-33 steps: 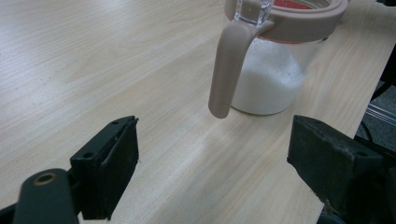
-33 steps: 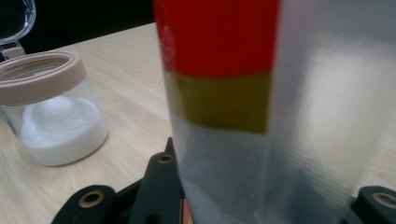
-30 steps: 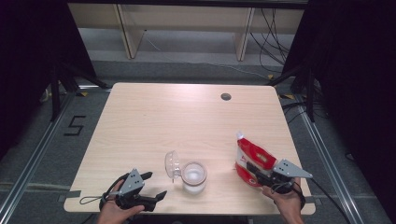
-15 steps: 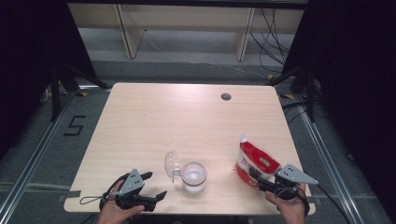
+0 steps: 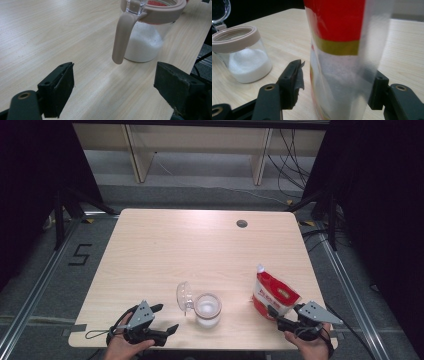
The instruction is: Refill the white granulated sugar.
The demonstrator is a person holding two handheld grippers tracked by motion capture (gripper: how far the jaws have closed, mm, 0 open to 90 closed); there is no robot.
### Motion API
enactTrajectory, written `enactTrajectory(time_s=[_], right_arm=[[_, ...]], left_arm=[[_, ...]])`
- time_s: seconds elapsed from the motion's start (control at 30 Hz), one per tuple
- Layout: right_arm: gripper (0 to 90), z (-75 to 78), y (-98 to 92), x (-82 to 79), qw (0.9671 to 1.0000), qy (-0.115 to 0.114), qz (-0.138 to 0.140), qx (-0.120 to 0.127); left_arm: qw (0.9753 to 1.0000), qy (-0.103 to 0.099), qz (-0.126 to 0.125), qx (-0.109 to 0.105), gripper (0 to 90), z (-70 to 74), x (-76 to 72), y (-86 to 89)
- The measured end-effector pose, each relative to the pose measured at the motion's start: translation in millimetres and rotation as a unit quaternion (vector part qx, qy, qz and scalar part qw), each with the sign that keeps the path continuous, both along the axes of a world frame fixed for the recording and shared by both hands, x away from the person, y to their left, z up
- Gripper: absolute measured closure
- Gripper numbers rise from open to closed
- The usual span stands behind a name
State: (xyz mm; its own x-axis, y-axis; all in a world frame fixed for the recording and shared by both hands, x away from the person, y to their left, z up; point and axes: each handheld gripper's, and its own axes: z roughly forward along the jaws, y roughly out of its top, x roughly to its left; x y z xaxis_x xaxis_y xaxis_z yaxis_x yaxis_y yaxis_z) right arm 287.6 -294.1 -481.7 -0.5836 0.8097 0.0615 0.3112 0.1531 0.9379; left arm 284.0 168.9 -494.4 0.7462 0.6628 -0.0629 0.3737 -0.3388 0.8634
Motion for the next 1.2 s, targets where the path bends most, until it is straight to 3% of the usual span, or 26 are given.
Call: enactTrajectory(time_s=[0.03, 0.07, 0.1, 0.13, 0.2, 0.27, 0.37, 0.43, 0.47, 0.53, 0.57, 0.6, 0.63, 0.67, 0.73, 0.8, 0.83, 0.97, 1.0, 1.2], right_arm=[[40.4, 0.6, -0.2, -2.6, 0.9999, 0.007, -0.010, 0.006], [40.1, 0.5, -1.0, -1.6, 1.0000, -0.001, -0.003, 0.007], [39.8, 1.1, -0.8, -4.6, 0.9998, 0.011, -0.013, 0.008], [39.2, 0.5, -1.9, -3.4, 0.9999, -0.006, -0.010, -0.001], [38.6, 2.2, -1.1, -8.7, 0.9996, 0.016, -0.021, 0.003], [37.8, 2.2, -4.0, -7.4, 0.9999, 0.006, -0.008, -0.007], [37.2, 2.0, -4.6, -9.6, 0.9998, -0.005, -0.017, -0.009], [36.4, 2.2, -2.6, -13.7, 0.9995, 0.022, -0.021, 0.000], [36.1, 1.5, -3.1, -12.3, 0.9997, 0.014, -0.016, -0.006], [35.9, 1.8, -1.1, -15.4, 0.9994, 0.028, -0.022, -0.006], [35.8, 2.0, -1.9, -15.8, 0.9993, 0.028, -0.022, -0.009], [35.7, 1.3, -3.8, -13.5, 0.9997, 0.011, -0.015, -0.016], [35.5, 1.3, -4.0, -14.3, 0.9997, 0.011, -0.016, -0.013], [35.4, 1.7, -3.9, -17.1, 0.9994, 0.026, -0.022, -0.009], [35.3, 0.2, -7.0, -15.0, 0.9997, 0.004, -0.012, -0.023], [35.3, 0.8, -6.7, -17.8, 0.9996, 0.019, -0.016, -0.013], [35.3, 0.9, -8.0, -18.0, 0.9995, 0.009, -0.021, -0.021], [34.6, 2.0, -7.3, -23.9, 0.9994, 0.026, -0.022, -0.007], [34.5, 1.7, -8.6, -23.1, 0.9996, 0.013, -0.019, -0.016], [33.2, 2.0, -8.4, -28.7, 0.9994, 0.021, -0.021, -0.013]], left_arm=[[1.0000, 0.000, -0.001, 0.000, 16.0, 0.1, 0.1, 0.0], [1.0000, 0.001, 0.000, 0.000, 16.0, 0.2, 0.2, 0.0], [1.0000, 0.002, -0.002, -0.003, 16.0, -0.1, 0.5, -0.4], [1.0000, 0.002, -0.002, -0.004, 16.0, -0.3, 0.6, -0.8], [1.0000, 0.000, -0.003, -0.001, 16.0, 0.2, 0.3, -1.2], [1.0000, 0.001, -0.003, -0.003, 16.0, 0.1, 0.5, -1.9], [1.0000, 0.000, -0.004, -0.003, 16.0, 0.3, 0.7, -2.2], [1.0000, 0.003, 0.000, -0.008, 16.0, -0.1, 0.0, -3.3], [0.9999, 0.004, 0.000, -0.012, 16.0, 0.2, -0.4, -3.7], [0.9999, 0.004, 0.001, -0.013, 16.0, 0.6, -0.4, -3.6], [0.9999, 0.004, 0.002, -0.015, 16.0, 0.7, -0.3, -3.6], [1.0000, -0.003, -0.003, -0.004, 16.0, 1.5, 0.6, -2.1], [1.0000, -0.004, -0.005, -0.004, 16.0, 1.4, 1.2, -1.9], [1.0000, -0.003, -0.002, -0.007, 15.9, 1.2, 0.9, -2.5], [1.0000, -0.004, -0.004, -0.003, 16.0, 1.5, 0.9, -1.7], [1.0000, -0.003, -0.003, -0.003, 15.9, 1.5, 1.1, -1.8], [1.0000, -0.003, -0.003, -0.003, 15.9, 1.6, 1.0, -1.9], [1.0000, -0.004, -0.005, -0.004, 15.9, 1.2, 1.1, -2.2], [1.0000, -0.004, -0.005, -0.005, 15.9, 1.2, 1.1, -2.3], [0.9999, 0.004, 0.002, -0.010, 15.9, 1.1, -0.6, -3.0]])
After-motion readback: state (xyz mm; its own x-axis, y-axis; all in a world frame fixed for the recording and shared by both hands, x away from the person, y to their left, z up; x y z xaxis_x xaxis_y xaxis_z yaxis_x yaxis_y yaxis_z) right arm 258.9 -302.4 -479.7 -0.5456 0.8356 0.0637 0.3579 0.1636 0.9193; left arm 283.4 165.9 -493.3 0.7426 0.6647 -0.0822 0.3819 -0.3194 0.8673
